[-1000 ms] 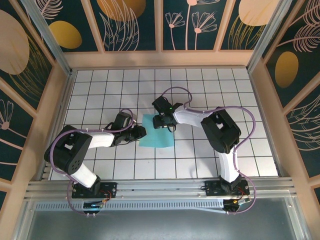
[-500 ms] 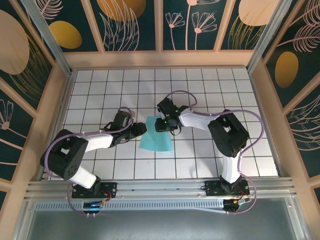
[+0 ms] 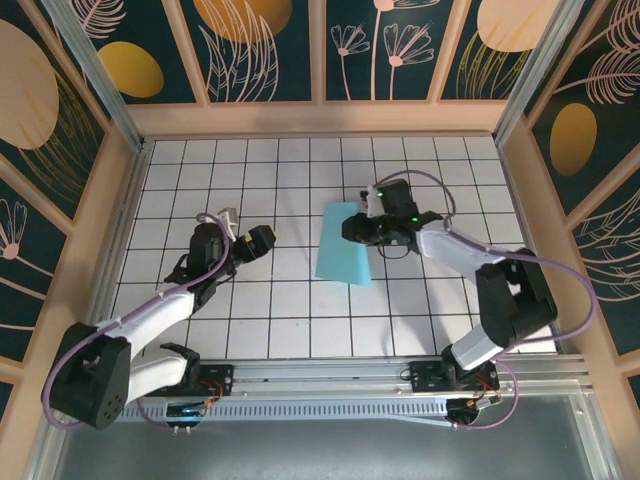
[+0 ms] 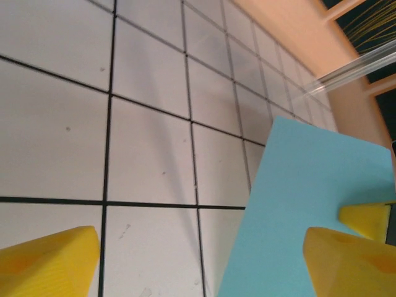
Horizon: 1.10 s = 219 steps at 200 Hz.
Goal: Fold a paper plane with a square sheet of paper (fold left side to right side)
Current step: Pick up the square sheet of paper from the center of the table, then place a square sheet of paper at the center of the table.
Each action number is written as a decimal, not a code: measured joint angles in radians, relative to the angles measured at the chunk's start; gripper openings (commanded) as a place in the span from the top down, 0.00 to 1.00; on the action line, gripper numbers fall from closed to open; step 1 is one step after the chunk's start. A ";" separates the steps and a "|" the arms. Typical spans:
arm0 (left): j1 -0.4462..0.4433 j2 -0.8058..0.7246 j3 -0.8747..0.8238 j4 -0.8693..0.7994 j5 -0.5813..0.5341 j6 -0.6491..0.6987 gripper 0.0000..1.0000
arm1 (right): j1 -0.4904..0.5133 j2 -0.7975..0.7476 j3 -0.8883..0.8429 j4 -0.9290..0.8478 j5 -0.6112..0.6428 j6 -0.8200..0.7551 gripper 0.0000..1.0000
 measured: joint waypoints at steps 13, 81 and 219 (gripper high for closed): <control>0.005 -0.029 -0.008 0.025 0.034 0.001 0.07 | -0.046 -0.047 -0.016 0.022 -0.053 -0.005 0.72; 0.005 -0.058 -0.011 0.292 0.311 -0.024 0.05 | -0.154 -0.209 -0.023 0.100 -0.339 -0.033 0.74; -0.029 -0.004 0.140 0.381 0.640 0.020 0.01 | 0.062 -0.352 -0.017 0.311 -0.594 0.031 0.78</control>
